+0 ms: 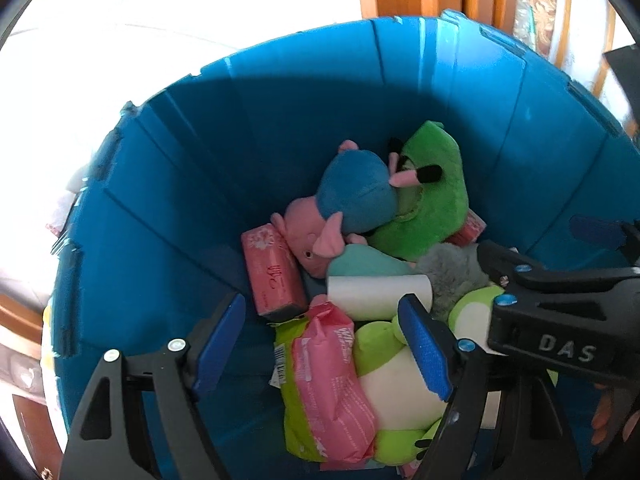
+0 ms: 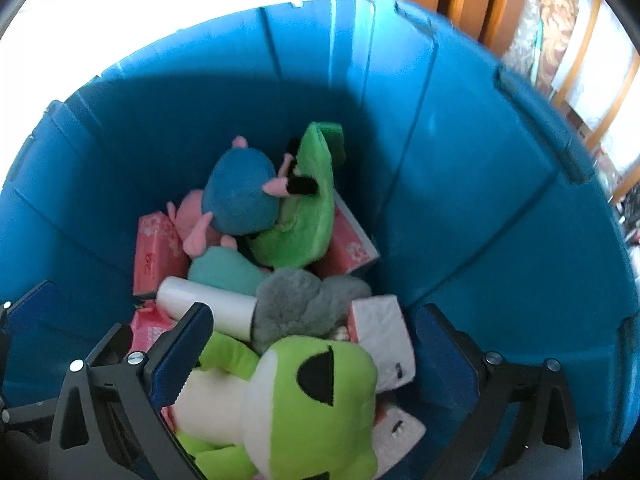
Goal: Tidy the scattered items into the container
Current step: 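Withdraw both grippers from the bin toward the pink pig in orange shirt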
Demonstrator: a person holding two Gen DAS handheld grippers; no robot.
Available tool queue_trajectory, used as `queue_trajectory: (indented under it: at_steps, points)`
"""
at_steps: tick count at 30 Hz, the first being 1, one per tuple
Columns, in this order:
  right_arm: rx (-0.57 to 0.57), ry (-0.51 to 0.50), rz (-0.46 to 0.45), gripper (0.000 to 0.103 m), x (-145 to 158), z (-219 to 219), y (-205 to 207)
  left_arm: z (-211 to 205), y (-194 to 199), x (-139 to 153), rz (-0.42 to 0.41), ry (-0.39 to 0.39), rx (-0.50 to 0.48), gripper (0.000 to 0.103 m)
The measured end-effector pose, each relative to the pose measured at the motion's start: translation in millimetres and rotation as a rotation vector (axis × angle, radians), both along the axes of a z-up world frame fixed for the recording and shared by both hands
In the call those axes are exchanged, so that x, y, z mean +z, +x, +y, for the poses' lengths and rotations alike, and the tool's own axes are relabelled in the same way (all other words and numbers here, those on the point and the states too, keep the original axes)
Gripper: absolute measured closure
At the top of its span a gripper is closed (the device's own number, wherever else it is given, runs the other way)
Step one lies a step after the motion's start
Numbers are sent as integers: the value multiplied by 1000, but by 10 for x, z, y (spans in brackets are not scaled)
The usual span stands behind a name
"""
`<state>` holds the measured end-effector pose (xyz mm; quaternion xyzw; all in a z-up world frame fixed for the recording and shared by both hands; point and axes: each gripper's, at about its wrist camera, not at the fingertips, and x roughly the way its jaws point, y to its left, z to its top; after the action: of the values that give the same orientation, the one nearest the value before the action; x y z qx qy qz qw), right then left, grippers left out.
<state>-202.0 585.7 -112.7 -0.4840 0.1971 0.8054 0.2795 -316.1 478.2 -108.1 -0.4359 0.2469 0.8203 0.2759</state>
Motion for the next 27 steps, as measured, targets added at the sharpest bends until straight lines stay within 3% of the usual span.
queue_trajectory:
  at_steps: [6,12,16,19,27]
  points:
    - [-24,51,189,0,335,-41,109,-244,6,255,-7,135,58,24]
    - [-59,65,426,0,803,-197,393,-656,196,830,41,261,18,24]
    - [-47,115,449,0,1108,-474,405,-1111,227,1194,151,293,49,12]
    - [-2,151,444,0,1334,-789,258,-1594,124,1382,208,311,130,11]
    - [179,204,482,0,1776,-2154,-457,-3325,-301,1481,292,293,341,11]
